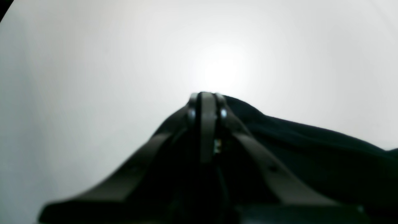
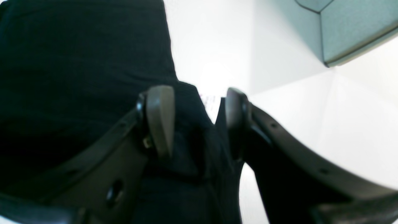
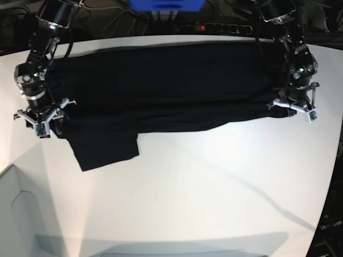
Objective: Fold the T-shirt properly
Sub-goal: 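Drag the folded shirt toward the arms and lay the hem down, then open both grippers and release the folded edge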
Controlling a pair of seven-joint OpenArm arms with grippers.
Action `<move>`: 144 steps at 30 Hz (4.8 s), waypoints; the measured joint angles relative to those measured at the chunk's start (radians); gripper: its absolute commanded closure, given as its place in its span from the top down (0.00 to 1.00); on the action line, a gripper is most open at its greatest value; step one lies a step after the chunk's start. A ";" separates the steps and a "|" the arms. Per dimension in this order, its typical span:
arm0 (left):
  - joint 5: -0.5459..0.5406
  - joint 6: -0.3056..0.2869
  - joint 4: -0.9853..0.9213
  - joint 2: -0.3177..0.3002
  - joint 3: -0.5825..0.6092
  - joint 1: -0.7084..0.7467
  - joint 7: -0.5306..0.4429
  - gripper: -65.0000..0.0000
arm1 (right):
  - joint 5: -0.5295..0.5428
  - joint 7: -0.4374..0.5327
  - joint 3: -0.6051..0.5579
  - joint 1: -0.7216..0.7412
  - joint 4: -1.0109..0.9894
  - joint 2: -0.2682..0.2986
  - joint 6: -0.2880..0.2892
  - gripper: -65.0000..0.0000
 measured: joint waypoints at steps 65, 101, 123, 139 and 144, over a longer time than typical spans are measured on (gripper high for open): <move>-0.001 -0.004 0.332 0.041 -0.007 0.120 -0.002 0.00 | 0.008 -0.243 -0.184 -0.031 0.314 -0.039 0.001 0.00; -0.208 -0.008 0.286 -0.001 -0.158 0.349 0.006 0.00 | 0.149 -0.229 0.166 -0.377 0.367 -0.108 0.072 0.00; -0.204 -0.008 0.185 -0.003 -0.139 0.343 -0.007 0.00 | 0.145 -0.174 0.144 -0.534 0.369 -0.145 0.071 0.00; -0.208 -0.008 0.125 -0.003 -0.139 0.343 -0.007 0.00 | 0.141 -0.182 0.145 -0.448 0.366 -0.143 0.072 0.00; -0.208 -0.008 0.086 -0.003 -0.138 0.343 -0.012 0.00 | 0.141 -0.183 0.145 -0.449 0.365 -0.143 0.072 0.00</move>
